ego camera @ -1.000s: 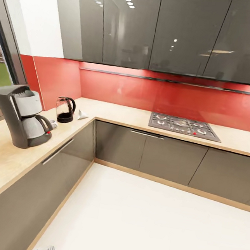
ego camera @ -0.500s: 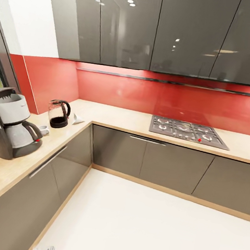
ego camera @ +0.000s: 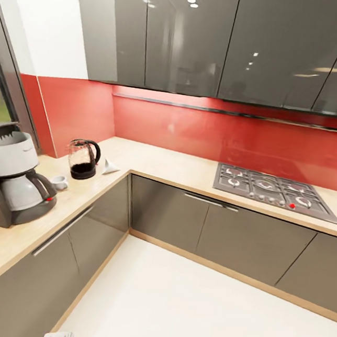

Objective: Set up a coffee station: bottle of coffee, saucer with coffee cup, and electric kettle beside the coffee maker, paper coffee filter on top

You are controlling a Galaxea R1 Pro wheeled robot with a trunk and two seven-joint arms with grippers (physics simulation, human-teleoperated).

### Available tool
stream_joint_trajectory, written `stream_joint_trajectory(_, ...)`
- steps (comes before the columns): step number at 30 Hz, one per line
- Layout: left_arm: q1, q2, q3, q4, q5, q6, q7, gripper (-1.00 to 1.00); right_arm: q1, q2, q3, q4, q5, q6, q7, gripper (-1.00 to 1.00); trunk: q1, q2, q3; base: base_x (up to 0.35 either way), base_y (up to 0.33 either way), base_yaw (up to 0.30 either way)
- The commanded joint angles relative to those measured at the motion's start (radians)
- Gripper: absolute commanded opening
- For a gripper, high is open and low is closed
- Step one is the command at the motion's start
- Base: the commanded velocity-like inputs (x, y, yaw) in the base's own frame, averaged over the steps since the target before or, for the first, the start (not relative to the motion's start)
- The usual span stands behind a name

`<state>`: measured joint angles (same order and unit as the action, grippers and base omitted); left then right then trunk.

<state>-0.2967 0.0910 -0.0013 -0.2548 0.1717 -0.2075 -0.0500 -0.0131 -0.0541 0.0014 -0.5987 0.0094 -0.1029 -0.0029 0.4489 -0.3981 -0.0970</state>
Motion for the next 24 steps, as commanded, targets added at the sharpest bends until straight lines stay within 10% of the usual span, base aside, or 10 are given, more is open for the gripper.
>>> stream_joint_trajectory(1,-0.001,0.000,-0.001,0.001,0.009,-0.003,-0.005,1.00,-0.001,-0.001,0.000,0.000,0.001,-0.003,0.000,1.00,0.001,-0.002,-0.002,0.337,-0.106,0.002)
stream_joint_trajectory(24,-0.017,-0.007,-0.008,-0.050,0.010,-0.008,-0.009,1.00,-0.001,0.002,0.003,0.119,0.001,-0.001,0.000,1.00,0.001,-0.002,-0.002,0.185,-0.073,0.000)
